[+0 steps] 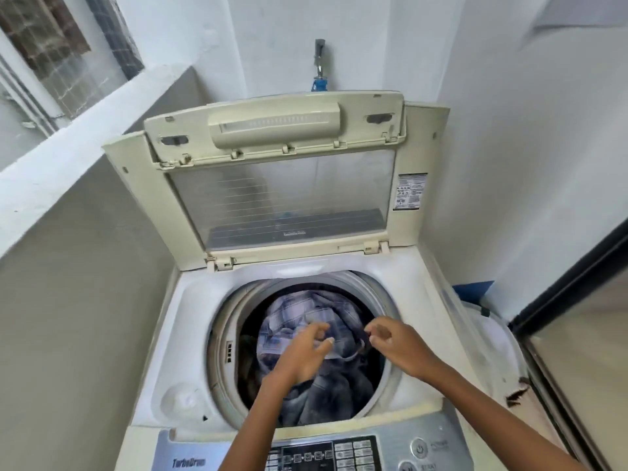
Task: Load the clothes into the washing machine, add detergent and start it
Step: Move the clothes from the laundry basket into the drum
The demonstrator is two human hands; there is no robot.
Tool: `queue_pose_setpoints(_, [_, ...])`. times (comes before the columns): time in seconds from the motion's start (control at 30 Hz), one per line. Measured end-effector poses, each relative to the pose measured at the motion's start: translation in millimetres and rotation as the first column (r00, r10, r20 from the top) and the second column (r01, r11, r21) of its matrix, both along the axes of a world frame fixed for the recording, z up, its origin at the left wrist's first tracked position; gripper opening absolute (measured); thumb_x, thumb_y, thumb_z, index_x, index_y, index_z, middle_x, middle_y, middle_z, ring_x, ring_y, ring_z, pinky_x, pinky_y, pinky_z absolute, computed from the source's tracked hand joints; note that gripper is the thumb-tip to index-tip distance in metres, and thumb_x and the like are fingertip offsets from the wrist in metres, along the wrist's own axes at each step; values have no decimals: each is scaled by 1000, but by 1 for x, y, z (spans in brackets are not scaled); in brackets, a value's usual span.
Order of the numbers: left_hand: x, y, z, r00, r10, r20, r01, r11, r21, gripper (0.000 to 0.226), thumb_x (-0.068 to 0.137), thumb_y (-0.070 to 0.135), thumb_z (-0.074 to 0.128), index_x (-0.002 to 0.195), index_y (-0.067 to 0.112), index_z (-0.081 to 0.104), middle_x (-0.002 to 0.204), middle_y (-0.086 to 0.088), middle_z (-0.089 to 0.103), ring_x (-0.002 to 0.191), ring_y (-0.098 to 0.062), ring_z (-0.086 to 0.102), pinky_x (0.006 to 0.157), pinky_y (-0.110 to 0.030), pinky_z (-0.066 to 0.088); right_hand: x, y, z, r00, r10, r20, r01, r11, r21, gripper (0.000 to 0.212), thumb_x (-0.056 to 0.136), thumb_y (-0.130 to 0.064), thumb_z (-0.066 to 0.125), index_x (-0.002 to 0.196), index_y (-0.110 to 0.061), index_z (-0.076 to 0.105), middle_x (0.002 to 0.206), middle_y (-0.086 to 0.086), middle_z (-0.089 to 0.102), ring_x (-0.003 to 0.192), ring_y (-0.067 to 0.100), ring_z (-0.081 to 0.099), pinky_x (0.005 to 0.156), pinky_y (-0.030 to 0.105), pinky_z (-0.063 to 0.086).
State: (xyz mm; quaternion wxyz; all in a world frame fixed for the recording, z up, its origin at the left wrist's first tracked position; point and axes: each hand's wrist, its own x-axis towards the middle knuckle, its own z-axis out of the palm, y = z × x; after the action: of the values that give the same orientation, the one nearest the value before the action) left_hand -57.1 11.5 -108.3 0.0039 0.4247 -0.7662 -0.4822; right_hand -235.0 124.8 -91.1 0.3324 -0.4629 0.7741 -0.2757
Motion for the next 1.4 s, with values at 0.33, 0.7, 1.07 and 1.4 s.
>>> queue_pose_setpoints(0.33, [-167, 86, 46, 926, -155, -345, 90, 976, -198, 27, 96, 26, 50, 122, 31, 54, 119, 17, 56, 101, -3, 54, 81, -17, 41, -116, 90, 28, 870, -430, 242, 486, 833, -266, 16, 92, -10, 57, 100, -21, 64, 97, -14, 65, 88, -2, 60, 74, 10, 47])
queue_pose_setpoints(0.7, [-398, 194, -24, 840, -542, 12, 527, 821, 220, 35, 96, 37, 45, 129, 28, 50, 132, 5, 54, 118, -16, 51, 96, -30, 38, -309, 192, -112, 538, -803, 256, 792, 585, 172, 20, 85, -4, 61, 80, -23, 64, 83, 1, 69, 83, 26, 65, 78, 41, 51])
queue_pose_setpoints(1.07, [-493, 154, -255, 934, 132, 333, -219, 946, 238, 53, 90, 20, 60, 138, 14, 39, 133, -5, 46, 124, -24, 47, 103, -31, 40, -418, 135, -343, 692, -690, 211, 537, 688, 488, 9, 87, -8, 52, 90, -11, 60, 98, 8, 66, 94, 27, 60, 76, 30, 43])
queue_pose_setpoints(1.4, [-497, 110, -458, 865, 457, 209, -459, 887, -39, 69, 83, 1, 53, 144, 20, 29, 140, -5, 44, 125, -25, 48, 102, -45, 45, -449, 12, -612, 945, -313, 99, 171, 728, 664, 94, 76, -36, 74, 147, -27, 14, 153, 13, 13, 136, 42, 23, 106, 57, 31])
